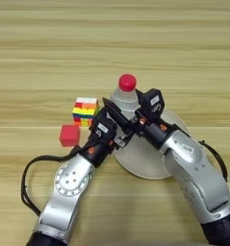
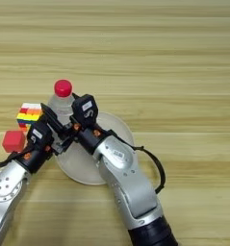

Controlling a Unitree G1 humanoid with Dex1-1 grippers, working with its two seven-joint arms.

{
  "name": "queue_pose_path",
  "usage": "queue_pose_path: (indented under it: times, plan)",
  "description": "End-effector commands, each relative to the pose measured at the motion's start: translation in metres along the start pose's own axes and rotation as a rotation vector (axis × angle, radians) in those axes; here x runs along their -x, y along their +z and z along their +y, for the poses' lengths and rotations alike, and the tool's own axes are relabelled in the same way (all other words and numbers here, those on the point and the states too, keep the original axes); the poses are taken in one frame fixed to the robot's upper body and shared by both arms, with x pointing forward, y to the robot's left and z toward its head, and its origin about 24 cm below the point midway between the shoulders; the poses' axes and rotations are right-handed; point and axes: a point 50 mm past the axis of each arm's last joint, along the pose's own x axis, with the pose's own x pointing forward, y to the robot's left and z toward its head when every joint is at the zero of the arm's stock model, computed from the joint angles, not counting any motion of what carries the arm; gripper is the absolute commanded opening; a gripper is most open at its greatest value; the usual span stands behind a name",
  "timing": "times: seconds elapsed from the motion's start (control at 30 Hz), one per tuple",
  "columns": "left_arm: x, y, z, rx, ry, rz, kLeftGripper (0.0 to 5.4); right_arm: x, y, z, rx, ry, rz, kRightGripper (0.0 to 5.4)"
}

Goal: Move the objects on the table

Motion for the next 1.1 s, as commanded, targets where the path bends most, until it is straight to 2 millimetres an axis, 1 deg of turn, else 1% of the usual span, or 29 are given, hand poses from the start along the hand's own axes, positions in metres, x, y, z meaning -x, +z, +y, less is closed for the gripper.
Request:
queue_pose_path:
  times: [0.03, 0.2, 0.23, 0.27, 0.4, 0.47, 0.57, 0.67, 0.73, 0.8, 0.97, 1.1]
  plan:
    - [0.000, 0.004, 0.000, -0.002, 0.000, -0.013, 3.38, -0.004, 0.005, -0.001, 0.010, 0.003, -0.026, 3.16]
    - [0.000, 0.004, 0.001, 0.002, 0.000, -0.012, 3.38, -0.003, 0.004, -0.001, 0.042, 0.003, -0.024, 3.16]
    - [0.000, 0.004, 0.001, 0.002, 0.001, -0.012, 3.38, -0.003, 0.004, -0.001, 0.053, 0.002, -0.025, 3.52]
    - [0.000, 0.003, 0.001, 0.002, 0.001, -0.011, 3.38, -0.004, 0.004, -0.001, 0.054, 0.003, -0.028, 3.54]
    - [0.000, 0.003, 0.002, 0.001, 0.004, -0.010, 3.24, -0.003, 0.006, 0.001, 0.069, 0.010, -0.055, 4.13]
    - [0.000, 0.003, 0.002, 0.000, 0.004, -0.010, 3.21, -0.003, 0.009, 0.001, 0.076, 0.017, -0.077, 4.25]
    - [0.000, 0.003, 0.003, 0.000, 0.004, -0.008, 3.14, -0.002, 0.012, 0.002, 0.086, 0.018, -0.100, 4.64]
    - [0.001, 0.002, 0.003, 0.002, 0.004, -0.007, 3.13, -0.001, 0.014, 0.001, 0.091, 0.015, -0.110, 4.89]
    - [0.001, 0.002, 0.003, 0.002, 0.004, -0.007, 3.13, -0.001, 0.016, 0.000, 0.093, 0.012, -0.120, 5.22]
    - [0.001, 0.002, 0.003, 0.001, 0.005, -0.007, 3.13, -0.001, 0.017, 0.000, 0.094, 0.009, -0.128, 5.39]
    - [0.001, 0.002, 0.004, 0.001, 0.007, -0.006, 3.13, 0.000, 0.021, -0.002, 0.098, -0.001, -0.147, 5.40]
    - [0.001, 0.002, 0.005, 0.001, 0.008, -0.007, 3.13, 0.001, 0.034, -0.007, 0.110, -0.031, -0.223, 5.40]
